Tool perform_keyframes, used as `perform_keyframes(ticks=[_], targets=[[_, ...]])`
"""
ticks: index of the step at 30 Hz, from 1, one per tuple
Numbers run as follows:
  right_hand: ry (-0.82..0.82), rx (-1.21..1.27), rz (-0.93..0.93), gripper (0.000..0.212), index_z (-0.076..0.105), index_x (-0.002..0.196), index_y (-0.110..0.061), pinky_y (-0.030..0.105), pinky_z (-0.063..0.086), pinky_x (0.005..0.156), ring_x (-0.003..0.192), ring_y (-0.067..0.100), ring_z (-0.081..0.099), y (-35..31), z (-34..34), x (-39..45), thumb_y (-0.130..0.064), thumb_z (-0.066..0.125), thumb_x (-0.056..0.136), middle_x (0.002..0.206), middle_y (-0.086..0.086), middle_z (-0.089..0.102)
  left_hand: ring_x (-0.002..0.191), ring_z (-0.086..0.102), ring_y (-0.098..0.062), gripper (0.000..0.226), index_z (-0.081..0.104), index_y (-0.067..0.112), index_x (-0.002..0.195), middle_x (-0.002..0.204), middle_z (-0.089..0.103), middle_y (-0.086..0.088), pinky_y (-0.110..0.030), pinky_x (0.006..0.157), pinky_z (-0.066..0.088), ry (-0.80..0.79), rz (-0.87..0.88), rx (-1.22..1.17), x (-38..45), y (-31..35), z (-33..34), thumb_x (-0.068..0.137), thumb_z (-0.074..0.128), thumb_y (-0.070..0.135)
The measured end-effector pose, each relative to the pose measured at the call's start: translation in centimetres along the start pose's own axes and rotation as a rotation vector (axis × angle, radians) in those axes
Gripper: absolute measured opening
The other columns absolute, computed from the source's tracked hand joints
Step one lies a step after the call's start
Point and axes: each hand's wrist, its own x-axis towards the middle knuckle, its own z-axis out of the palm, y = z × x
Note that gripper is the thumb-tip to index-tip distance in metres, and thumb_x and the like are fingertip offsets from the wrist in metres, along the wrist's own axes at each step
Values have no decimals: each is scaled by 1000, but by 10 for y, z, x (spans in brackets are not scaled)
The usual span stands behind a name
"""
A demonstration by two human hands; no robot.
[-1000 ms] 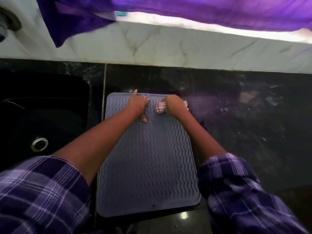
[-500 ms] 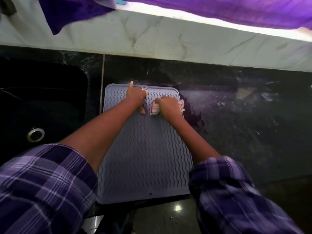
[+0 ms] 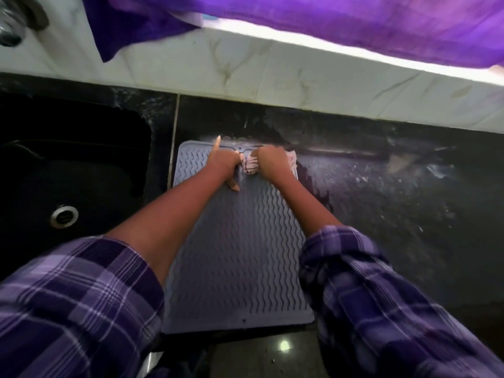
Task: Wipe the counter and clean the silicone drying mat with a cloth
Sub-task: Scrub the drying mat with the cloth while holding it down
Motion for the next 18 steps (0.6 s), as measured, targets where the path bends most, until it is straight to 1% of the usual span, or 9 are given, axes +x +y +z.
perform_keyframes(ticks=[2,5,8,10,12,13,15,17,18], targets=[[-111,109,24,26,65,109,-12,38,49,90,106,32,62,1,11,-11,-14,58,84,111,13,68,136,44,-14,86,48,20,138,139,56,-2,-51,118,-11,-3,-17,42,1,1,-3,66,79,53],[-237,247,12,26,68,107,-13,35,53,85,93,27,66,10,23,-67,-11,61,82,101,12,71,137,43,-15,90,46,17,141,143,52,-4,-50,119,-10,5,-25,102,-2,4,-3,67,75,59],[-411,229,-77,25,69,105,-10,27,48,78,86,22,65,13,20,-121,-9,64,81,98,9,72,139,41,-16,93,43,17,143,145,49,-4,-48,120,-10,20,-17,91,-4,5,-3,67,72,62],[-501,177,-121,21,70,100,-7,26,46,72,79,19,60,15,10,-122,-11,65,80,96,10,71,138,42,-17,90,44,16,142,144,50,-5,-48,120,-10,17,-9,96,-6,5,-2,69,71,61],[-440,160,-89,18,68,99,-5,30,52,76,82,21,62,15,0,-104,-10,62,82,96,11,70,132,49,-18,78,52,13,133,136,57,-6,-46,120,-8,70,29,133,-10,5,1,71,72,57],[-351,172,-36,17,68,97,-6,32,55,79,84,23,64,15,-2,-93,-9,61,82,95,12,70,127,53,-19,67,58,12,126,128,61,-6,-45,120,-7,124,61,154,-13,6,4,74,73,51],[-150,166,18,17,69,95,-10,33,55,78,86,24,66,7,1,-80,-8,61,80,91,10,70,119,56,-18,40,66,13,113,115,67,-4,-42,122,-5,203,119,153,-21,10,11,79,73,34],[-78,58,-26,21,68,101,-14,32,50,78,92,25,65,-3,11,-78,-11,61,81,95,9,70,120,56,-17,31,69,15,108,108,70,-2,-43,121,-5,165,145,64,-31,17,18,79,73,26],[-68,-8,-57,24,67,105,-15,33,49,81,96,27,65,-7,16,-80,-13,60,82,99,10,70,121,56,-17,39,68,17,111,110,70,-1,-46,120,-6,91,149,33,-38,21,23,75,75,32]])
